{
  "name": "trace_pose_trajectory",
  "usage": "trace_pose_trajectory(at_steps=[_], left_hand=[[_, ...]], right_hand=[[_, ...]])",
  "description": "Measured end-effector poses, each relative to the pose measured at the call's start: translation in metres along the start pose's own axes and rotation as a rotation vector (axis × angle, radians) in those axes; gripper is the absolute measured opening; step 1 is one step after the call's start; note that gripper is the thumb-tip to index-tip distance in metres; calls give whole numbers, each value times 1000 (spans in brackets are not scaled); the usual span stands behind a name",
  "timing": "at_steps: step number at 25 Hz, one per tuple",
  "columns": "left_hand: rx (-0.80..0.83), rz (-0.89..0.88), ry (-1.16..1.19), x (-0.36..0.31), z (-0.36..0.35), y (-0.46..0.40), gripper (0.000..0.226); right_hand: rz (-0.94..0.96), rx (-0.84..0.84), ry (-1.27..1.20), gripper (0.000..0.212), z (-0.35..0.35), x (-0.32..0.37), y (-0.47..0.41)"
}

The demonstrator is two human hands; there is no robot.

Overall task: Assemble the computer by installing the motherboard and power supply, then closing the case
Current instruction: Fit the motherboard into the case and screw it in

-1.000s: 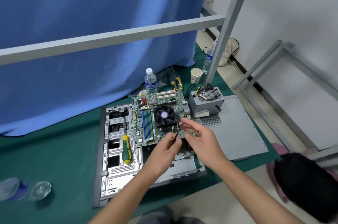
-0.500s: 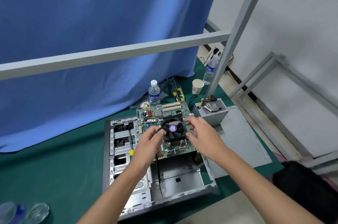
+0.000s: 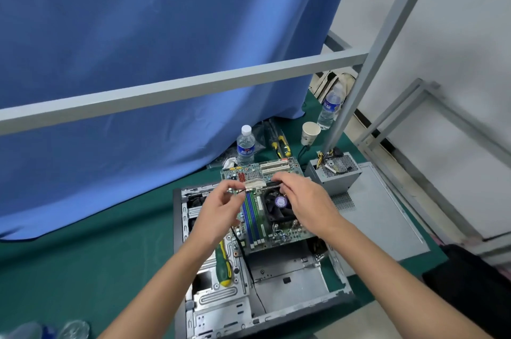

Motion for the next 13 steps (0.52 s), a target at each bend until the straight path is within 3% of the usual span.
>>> trace_pose_trajectory(at_steps=[2,4,9,13], left_hand=[[24,-66,-59,-1,1,-1,28],[71,-186,-176,-8,-4,-2,41],[23,-345,-385,-29,-20,-17,23],[21,-429,-453,-41,-42,-20,36]], right_hand=[[-8,35,69,39,4,4,-2],[-36,52,59,32,3,6,-5],[-67,-41,-191,16,10,2,-11],[-19,-53,-198,21,22,-8,-17]])
Point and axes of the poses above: each hand's wrist, its own y-axis away from the middle knuckle, its own z-axis out of the back of the hand, x = y × z, the point moved 4 cm from there along -y, towards the middle knuckle, and after that the axes turned 2 degrees about -y, right-handed, at the moved point
